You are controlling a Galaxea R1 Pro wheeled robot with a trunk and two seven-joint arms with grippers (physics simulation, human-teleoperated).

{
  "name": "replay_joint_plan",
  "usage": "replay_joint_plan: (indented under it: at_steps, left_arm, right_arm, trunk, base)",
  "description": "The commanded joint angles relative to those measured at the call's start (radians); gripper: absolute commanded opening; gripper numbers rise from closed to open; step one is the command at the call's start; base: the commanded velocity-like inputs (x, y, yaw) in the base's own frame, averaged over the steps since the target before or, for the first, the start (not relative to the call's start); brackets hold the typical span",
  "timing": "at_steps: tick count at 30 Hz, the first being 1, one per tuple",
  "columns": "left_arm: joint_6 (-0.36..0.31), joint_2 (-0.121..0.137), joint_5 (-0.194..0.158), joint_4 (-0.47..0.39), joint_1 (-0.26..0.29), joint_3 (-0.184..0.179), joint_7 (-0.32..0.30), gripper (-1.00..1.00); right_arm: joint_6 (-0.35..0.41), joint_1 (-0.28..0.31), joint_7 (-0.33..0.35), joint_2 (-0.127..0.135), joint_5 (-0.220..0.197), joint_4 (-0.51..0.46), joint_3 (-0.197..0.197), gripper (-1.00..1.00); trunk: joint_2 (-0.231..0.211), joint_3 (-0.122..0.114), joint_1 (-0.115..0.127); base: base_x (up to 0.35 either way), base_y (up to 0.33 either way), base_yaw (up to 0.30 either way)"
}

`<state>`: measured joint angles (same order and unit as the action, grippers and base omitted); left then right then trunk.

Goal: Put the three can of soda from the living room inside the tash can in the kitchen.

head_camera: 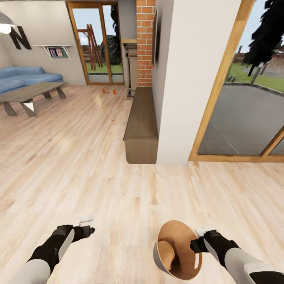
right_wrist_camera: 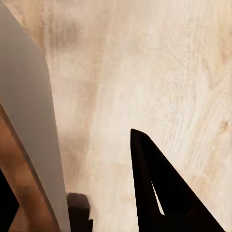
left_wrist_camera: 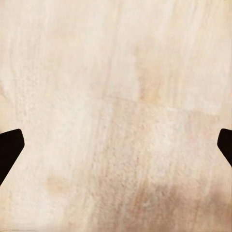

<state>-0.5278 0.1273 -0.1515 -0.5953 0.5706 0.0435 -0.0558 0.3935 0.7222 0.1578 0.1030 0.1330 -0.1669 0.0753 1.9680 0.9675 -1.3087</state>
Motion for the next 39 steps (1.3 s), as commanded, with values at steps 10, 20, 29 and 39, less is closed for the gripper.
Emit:
replay_joint_plan:
  at_steps: [10, 20, 29, 39]
  left_arm:
    - [0.0, 0.0, 0.0, 0.0, 0.0, -0.001, 0.001, 1.0]
    - [0.0, -0.001, 0.0, 0.0, 0.0, -0.001, 0.001, 1.0]
    - [0.0, -0.001, 0.001, 0.0, 0.0, -0.001, 0.001, 1.0]
    - [0.0, -0.001, 0.001, 0.0, 0.0, -0.001, 0.001, 1.0]
  right_arm:
    - [0.001, 0.0, 0.005, 0.0, -0.013, 0.0, -0.006, -1.0]
    - [0.001, 0.0, 0.005, 0.0, -0.013, 0.0, -0.006, -1.0]
    - [0.001, 0.0, 0.003, 0.0, -0.013, 0.0, -0.006, -1.0]
    - [0.001, -0.001, 0.003, 0.0, -0.013, 0.0, -0.006, -1.0]
  trunk:
    - [0.0, 0.0, 0.0]
    - [0.0, 0.0, 0.0]
    - [0.0, 0.0, 0.0]
    - [0.0, 0.0, 0.0]
  base:
    - [0.0, 0.0, 0.246]
    - [0.0, 0.0, 0.246]
    - [0.0, 0.0, 0.246]
    - [0.0, 0.0, 0.246]
